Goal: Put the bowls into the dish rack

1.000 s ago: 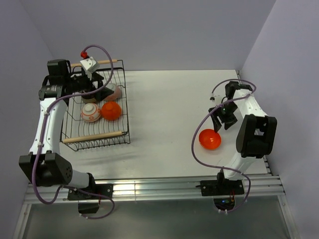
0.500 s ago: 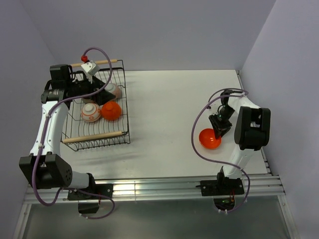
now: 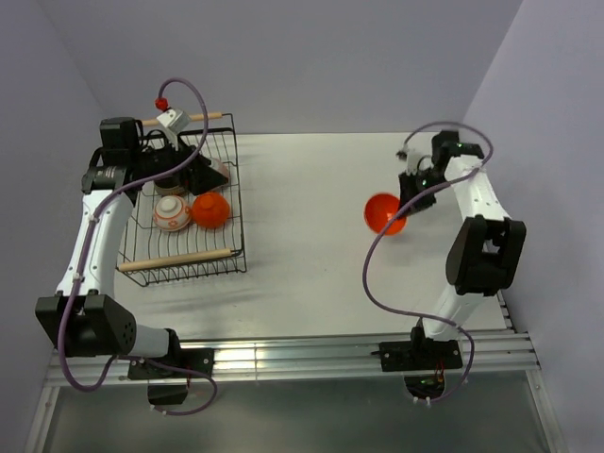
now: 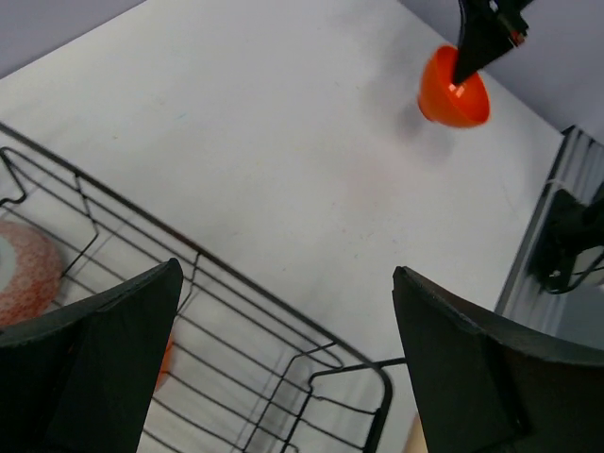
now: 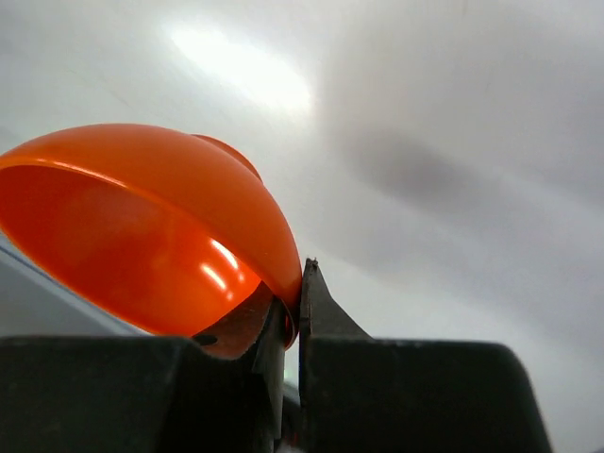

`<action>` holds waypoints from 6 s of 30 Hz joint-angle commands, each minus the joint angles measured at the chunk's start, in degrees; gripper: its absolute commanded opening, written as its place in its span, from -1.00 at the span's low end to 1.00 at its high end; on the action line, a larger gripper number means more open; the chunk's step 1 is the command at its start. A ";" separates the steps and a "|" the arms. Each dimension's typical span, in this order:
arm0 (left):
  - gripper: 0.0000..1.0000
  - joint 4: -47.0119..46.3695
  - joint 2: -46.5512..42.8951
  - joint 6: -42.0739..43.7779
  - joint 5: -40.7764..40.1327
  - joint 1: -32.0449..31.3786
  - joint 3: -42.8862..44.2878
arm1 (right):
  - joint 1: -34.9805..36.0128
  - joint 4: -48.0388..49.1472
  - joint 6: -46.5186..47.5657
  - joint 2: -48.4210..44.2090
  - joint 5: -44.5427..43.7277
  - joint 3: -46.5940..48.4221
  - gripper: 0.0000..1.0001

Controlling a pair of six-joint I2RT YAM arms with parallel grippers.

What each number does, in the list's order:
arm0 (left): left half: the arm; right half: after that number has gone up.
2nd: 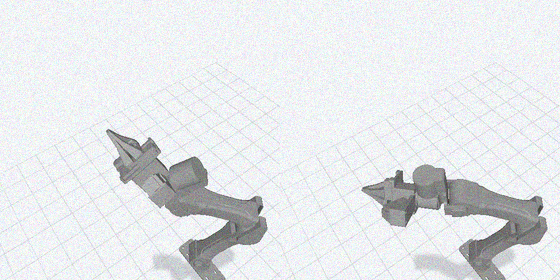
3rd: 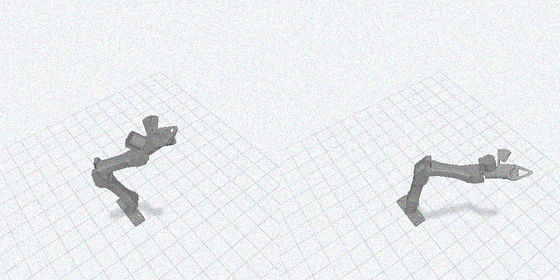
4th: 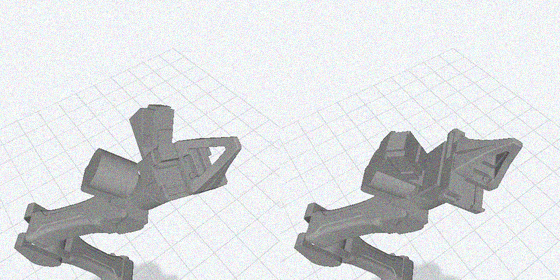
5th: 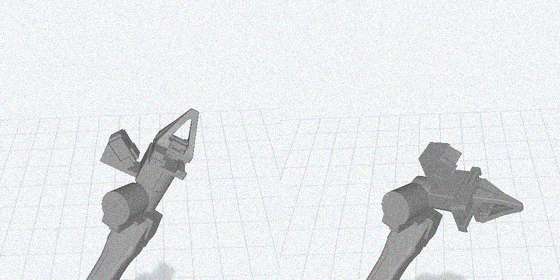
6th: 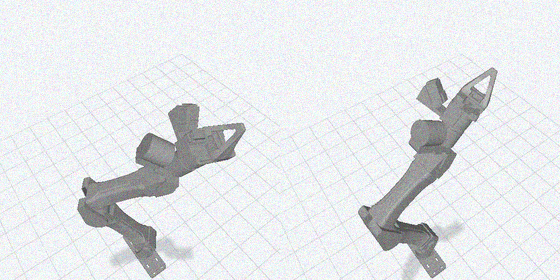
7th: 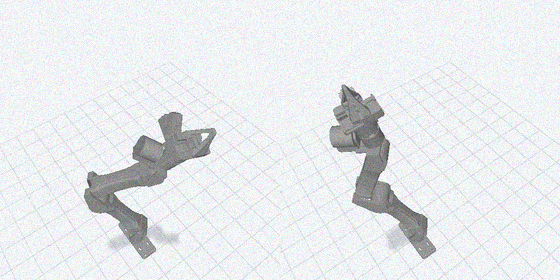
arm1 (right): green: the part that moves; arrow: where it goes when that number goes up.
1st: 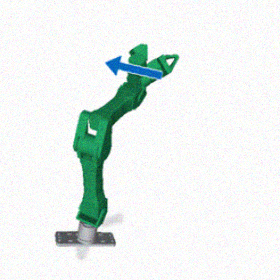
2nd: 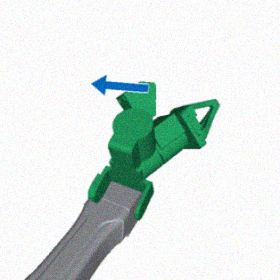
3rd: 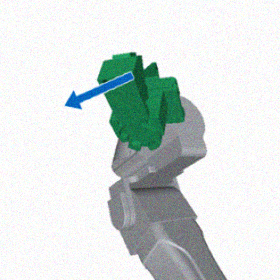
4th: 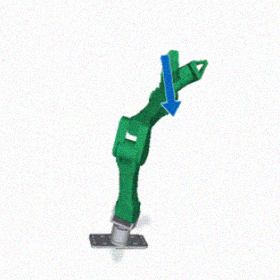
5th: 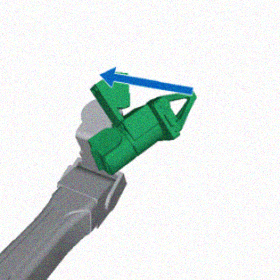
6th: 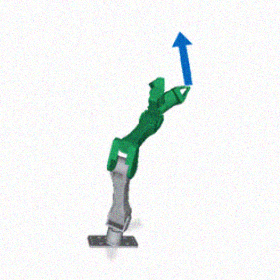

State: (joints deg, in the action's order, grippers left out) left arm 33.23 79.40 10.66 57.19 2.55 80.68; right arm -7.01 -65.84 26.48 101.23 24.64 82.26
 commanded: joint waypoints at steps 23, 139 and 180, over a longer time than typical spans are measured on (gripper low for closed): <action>0.99 -25.68 -0.47 -41.06 -12.53 -27.59 -0.61 | 27.04 29.63 -38.17 -16.50 10.77 11.61 -1.00; -0.99 27.94 10.33 -3.70 -91.90 -11.60 -2.38 | 24.06 18.91 -27.62 -15.18 12.62 9.15 0.70; -0.63 23.37 20.71 -9.78 -92.44 -14.06 -5.10 | 21.42 18.38 -27.09 -15.54 14.29 7.74 0.71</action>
State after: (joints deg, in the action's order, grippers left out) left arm 56.71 99.39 2.09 -34.83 -11.20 74.59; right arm 14.96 -48.58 -1.50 87.79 38.09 89.93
